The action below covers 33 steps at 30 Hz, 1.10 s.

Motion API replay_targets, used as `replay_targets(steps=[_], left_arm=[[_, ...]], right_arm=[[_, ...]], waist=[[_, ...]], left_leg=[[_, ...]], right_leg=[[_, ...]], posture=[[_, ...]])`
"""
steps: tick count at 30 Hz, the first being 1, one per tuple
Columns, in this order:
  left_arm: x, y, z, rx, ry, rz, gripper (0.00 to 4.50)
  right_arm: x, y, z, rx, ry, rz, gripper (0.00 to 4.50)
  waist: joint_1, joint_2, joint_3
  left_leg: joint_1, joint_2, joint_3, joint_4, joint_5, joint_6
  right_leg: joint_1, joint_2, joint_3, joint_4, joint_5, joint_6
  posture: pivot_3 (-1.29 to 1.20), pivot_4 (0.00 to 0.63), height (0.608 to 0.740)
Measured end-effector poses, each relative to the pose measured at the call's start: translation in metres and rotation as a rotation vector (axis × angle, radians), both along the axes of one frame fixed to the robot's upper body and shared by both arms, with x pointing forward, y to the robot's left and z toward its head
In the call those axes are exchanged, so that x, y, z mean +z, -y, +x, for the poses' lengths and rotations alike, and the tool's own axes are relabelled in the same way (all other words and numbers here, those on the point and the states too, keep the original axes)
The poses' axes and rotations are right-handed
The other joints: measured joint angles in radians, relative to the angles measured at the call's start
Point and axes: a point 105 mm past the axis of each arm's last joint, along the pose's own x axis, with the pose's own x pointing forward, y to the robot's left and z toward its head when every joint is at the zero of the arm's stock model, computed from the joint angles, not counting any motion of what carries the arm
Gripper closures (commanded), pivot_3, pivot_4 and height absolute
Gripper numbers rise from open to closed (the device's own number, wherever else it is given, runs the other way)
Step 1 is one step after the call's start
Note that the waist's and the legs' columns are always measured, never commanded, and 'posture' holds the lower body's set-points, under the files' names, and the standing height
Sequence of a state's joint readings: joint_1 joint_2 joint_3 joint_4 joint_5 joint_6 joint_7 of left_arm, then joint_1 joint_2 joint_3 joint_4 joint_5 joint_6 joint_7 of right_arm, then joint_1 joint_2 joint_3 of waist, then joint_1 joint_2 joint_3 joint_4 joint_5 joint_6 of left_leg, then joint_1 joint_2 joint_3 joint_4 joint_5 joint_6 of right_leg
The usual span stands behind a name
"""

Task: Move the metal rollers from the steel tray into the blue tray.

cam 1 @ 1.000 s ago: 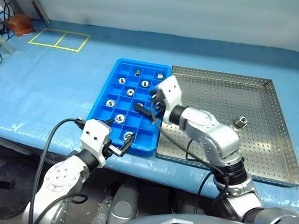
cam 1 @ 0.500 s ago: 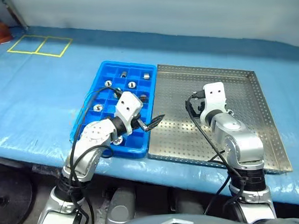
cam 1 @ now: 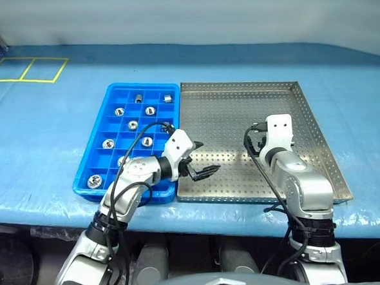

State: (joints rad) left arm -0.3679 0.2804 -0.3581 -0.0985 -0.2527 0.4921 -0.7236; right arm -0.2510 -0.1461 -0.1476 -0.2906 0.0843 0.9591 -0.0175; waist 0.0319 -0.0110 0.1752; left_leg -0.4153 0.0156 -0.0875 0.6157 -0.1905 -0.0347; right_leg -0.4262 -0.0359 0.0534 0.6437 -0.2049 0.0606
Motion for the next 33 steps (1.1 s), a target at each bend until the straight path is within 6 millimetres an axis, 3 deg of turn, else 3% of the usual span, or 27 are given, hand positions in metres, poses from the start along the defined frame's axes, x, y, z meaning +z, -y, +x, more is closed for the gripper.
replay_targets(steps=[13,16,27,33], left_arm=[[-0.003,0.008,-0.002,-0.031,-0.038,-0.067,0.0],[-0.004,0.009,-0.002,-0.032,-0.043,-0.07,0.0],[-0.004,0.008,-0.002,-0.025,-0.043,-0.067,0.0],[-0.005,0.008,-0.001,-0.018,-0.042,-0.067,0.0]], right_arm=[[-0.004,0.011,0.004,-0.088,0.023,-0.002,0.23],[-0.005,0.014,0.006,-0.119,0.02,-0.001,0.81],[-0.005,0.022,0.004,-0.166,0.016,-0.016,4.42],[-0.005,0.021,0.005,-0.163,0.02,-0.012,4.47]], waist=[[-0.001,0.003,-0.002],[-0.002,0.003,-0.002],[-0.003,0.003,-0.002],[-0.004,0.003,-0.002]], left_leg=[[0.002,0.0,0.0,0.0,0.0,0.001],[0.002,0.0,0.0,0.0,0.0,0.001],[0.002,0.0,0.0,0.0,0.001,0.001],[0.003,0.0,0.0,0.0,0.001,0.001]], right_leg=[[0.002,0.0,0.001,0.0,0.0,0.0],[0.003,0.0,0.001,0.0,0.0,0.0],[0.003,0.0,0.001,0.001,0.0,0.0],[0.003,0.0,0.001,0.001,0.0,0.0]], posture=[[0.2,0.15,0.74],[0.19,0.15,0.74],[0.2,0.15,0.74],[0.21,0.15,0.74]])
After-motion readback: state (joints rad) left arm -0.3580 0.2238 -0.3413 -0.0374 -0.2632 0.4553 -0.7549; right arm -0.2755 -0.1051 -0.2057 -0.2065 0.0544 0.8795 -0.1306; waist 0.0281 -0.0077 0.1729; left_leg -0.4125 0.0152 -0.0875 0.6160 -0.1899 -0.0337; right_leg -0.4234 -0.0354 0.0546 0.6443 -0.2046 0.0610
